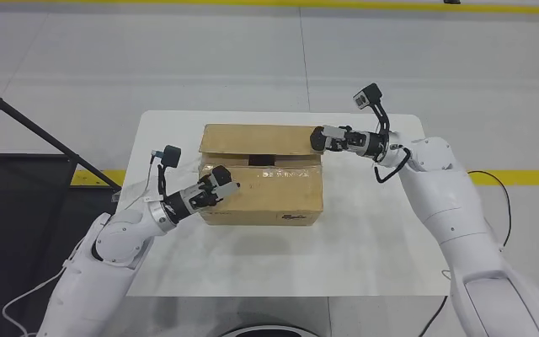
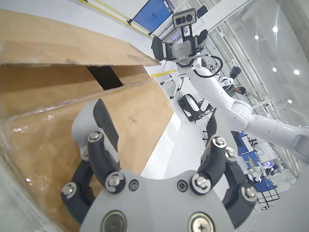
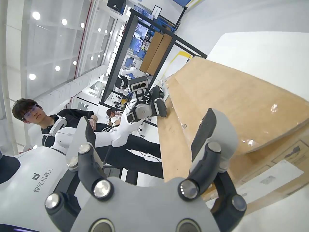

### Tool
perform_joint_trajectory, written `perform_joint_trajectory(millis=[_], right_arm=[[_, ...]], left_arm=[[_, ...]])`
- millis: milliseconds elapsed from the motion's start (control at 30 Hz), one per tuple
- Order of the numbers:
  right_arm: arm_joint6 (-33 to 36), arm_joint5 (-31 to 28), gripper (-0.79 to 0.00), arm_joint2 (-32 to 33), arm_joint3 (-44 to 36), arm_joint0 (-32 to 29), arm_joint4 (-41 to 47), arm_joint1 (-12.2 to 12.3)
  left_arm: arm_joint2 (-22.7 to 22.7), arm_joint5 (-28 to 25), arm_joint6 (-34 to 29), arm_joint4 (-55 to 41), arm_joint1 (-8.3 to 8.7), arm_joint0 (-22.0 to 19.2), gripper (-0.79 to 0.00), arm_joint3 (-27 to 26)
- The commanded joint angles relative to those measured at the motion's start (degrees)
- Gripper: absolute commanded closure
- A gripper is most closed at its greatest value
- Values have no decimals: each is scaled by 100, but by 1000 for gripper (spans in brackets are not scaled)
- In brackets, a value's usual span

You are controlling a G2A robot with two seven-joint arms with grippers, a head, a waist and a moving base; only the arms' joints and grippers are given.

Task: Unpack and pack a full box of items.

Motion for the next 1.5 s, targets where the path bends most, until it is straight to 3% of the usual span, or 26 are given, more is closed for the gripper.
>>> perform_joint_trajectory(millis=[0, 333, 633, 933, 1467], right_arm=[[82, 82, -785, -13, 16, -36, 58, 6], [195, 570, -785, -224, 182, 10, -18, -86], [265, 661, -785, -212, 186, -8, 40, -107], [265, 661, -785, -212, 186, -8, 40, -107], [-9, 1097, -785, 17, -623, -457, -416, 26]], left_arm=[[0, 52, 54, 95, -3, -16, -785, 18], [85, 275, 348, 289, -40, -71, -785, 23], [-11, 184, 608, 206, -57, -27, -785, -65], [-570, 19, 1179, -80, -48, 197, -785, -395], [-1719, 6, 1796, -240, -25, 790, -785, -588]])
